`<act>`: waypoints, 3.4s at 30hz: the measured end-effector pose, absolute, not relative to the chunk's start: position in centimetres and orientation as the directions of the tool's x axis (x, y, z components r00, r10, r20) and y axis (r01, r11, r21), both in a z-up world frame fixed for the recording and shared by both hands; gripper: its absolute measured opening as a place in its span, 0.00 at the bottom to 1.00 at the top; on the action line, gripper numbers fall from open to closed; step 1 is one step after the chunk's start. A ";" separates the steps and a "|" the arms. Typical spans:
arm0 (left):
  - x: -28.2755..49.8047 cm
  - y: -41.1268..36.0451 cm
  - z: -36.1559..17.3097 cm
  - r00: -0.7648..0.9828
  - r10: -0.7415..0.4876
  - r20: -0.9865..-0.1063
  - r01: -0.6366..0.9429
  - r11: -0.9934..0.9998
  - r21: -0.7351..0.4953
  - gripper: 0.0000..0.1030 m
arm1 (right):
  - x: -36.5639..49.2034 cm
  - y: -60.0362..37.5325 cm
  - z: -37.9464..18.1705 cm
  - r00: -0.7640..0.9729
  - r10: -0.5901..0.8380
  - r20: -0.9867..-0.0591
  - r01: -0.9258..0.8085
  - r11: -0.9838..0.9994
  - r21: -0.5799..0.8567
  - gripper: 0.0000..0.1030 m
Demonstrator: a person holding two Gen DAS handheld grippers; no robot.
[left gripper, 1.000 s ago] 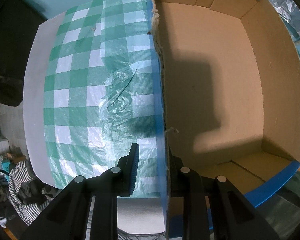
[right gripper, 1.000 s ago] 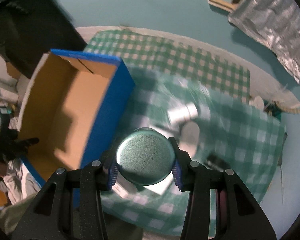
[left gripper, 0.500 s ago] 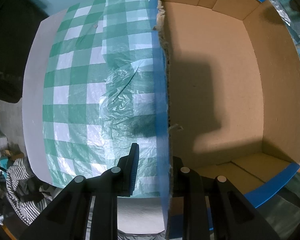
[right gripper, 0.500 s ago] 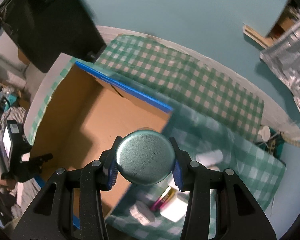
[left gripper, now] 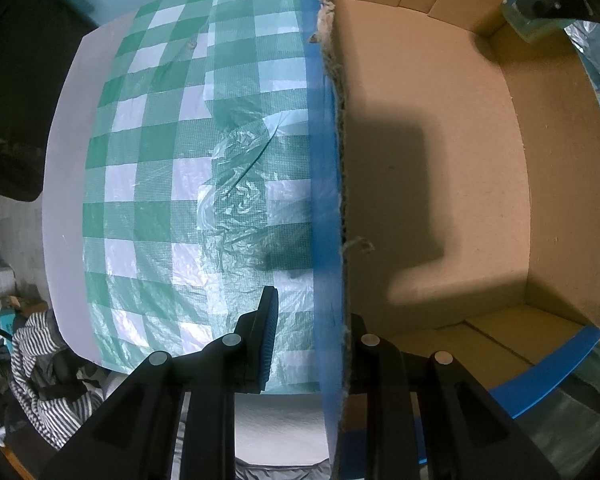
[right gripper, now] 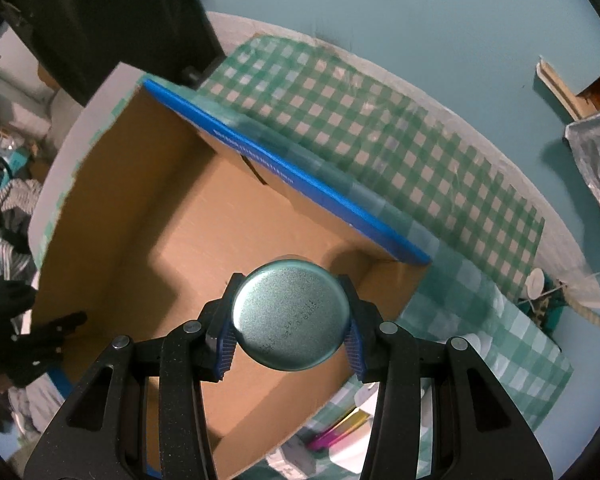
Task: Organize rigid objects
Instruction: 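Carry the tin into the box and open the right gripper, then move the right gripper back over the black round lid, then close the right gripper on the black round lid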
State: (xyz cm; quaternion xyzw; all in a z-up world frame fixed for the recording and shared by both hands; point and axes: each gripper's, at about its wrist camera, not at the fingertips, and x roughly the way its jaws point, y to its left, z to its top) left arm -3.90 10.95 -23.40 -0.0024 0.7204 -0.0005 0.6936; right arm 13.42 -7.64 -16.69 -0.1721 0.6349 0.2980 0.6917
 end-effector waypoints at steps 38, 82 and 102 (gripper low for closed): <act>-4.4 10.7 -23.9 -0.039 0.011 -0.999 0.033 0.999 0.010 0.23 | 11.6 -11.2 -10.3 0.078 0.235 -0.969 -0.573 0.806 0.150 0.60; -4.8 9.7 -23.8 -0.056 0.023 -0.998 0.059 0.998 0.020 0.23 | 10.6 -36.4 -17.6 -0.013 0.169 -0.986 -0.041 0.985 0.169 0.75; -4.9 9.5 -23.9 -0.064 0.019 -0.998 0.050 0.999 0.015 0.23 | 11.4 -38.0 -25.2 -0.116 0.198 -0.973 0.105 0.977 0.186 0.75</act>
